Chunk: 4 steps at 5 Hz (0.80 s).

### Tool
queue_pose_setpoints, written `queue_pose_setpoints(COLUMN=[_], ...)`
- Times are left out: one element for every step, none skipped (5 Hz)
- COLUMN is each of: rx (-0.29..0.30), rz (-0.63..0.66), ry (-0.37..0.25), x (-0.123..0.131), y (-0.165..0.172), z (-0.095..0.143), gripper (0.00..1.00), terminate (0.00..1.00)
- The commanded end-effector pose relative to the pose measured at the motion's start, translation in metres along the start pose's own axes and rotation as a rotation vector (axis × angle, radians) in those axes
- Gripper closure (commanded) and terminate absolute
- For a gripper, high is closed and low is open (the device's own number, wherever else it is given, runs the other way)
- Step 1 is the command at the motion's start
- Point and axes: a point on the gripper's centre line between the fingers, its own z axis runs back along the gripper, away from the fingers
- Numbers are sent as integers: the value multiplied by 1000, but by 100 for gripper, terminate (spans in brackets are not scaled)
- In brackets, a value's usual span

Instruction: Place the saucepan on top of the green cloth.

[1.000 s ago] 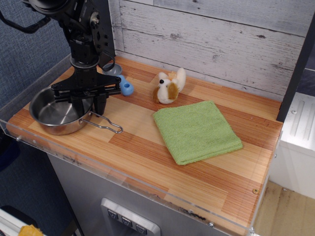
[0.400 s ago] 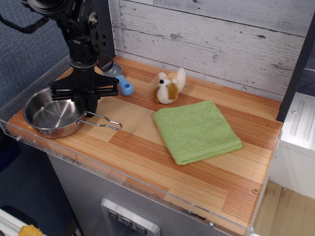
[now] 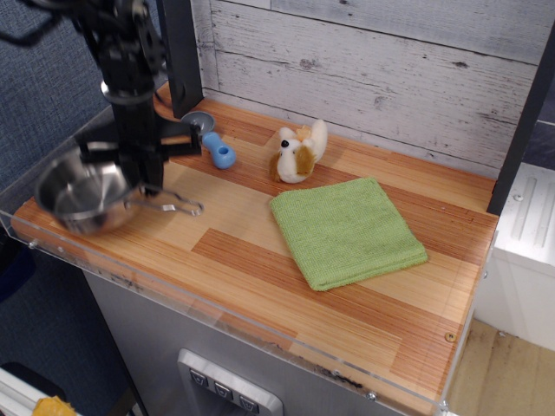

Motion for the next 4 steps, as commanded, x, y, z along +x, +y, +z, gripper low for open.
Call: queue_pose_setpoints(rx=[-63, -136, -215, -244], rz=[-106, -137, -163, -231], ry=[-134, -158, -157, -142], x=[0, -10, -23, -40], y=[-35, -69, -97, -125], z=[93, 132, 147, 149], gripper=[100, 100, 100, 100], terminate=[0, 0, 0, 0])
